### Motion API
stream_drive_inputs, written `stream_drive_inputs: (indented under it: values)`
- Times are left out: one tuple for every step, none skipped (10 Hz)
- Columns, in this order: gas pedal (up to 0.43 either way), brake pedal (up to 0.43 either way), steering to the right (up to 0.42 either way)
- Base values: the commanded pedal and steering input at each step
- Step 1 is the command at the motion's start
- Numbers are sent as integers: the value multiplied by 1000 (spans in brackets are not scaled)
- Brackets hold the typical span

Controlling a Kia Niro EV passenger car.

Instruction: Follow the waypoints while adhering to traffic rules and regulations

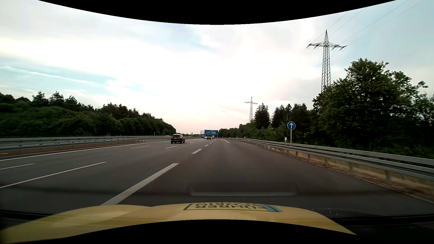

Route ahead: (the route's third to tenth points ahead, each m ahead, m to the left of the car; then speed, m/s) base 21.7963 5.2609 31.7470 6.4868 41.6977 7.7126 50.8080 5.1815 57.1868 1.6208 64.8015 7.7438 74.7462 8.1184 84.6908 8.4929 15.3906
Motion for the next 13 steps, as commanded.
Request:
stream_drive_inputs:
  values:
    - [280,0,-1]
    - [280,0,-2]
    - [280,0,-2]
    - [280,0,-3]
    - [268,0,-2]
    - [260,0,-2]
    - [248,0,-2]
    - [240,0,-2]
    - [228,0,-2]
    - [228,0,-2]
    - [228,0,-2]
    - [228,0,-2]
    - [220,0,-2]
